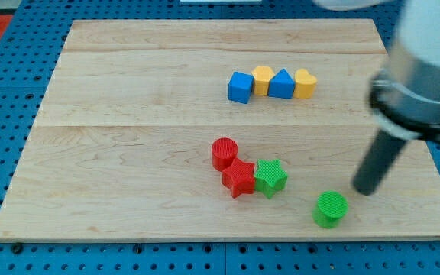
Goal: Move the red star diagonally to the top left side of the red circle
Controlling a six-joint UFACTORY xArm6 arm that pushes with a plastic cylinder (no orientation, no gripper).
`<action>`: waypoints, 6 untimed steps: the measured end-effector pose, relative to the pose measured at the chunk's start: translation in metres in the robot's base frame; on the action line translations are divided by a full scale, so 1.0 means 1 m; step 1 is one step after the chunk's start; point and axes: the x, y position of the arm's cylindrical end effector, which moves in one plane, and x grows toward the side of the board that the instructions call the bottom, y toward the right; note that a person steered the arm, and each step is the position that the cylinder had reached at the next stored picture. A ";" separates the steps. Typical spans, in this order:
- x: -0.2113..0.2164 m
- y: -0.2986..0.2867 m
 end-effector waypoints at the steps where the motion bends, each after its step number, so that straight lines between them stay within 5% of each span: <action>1: 0.045 -0.001; 2: 0.064 -0.056; 6: -0.032 -0.245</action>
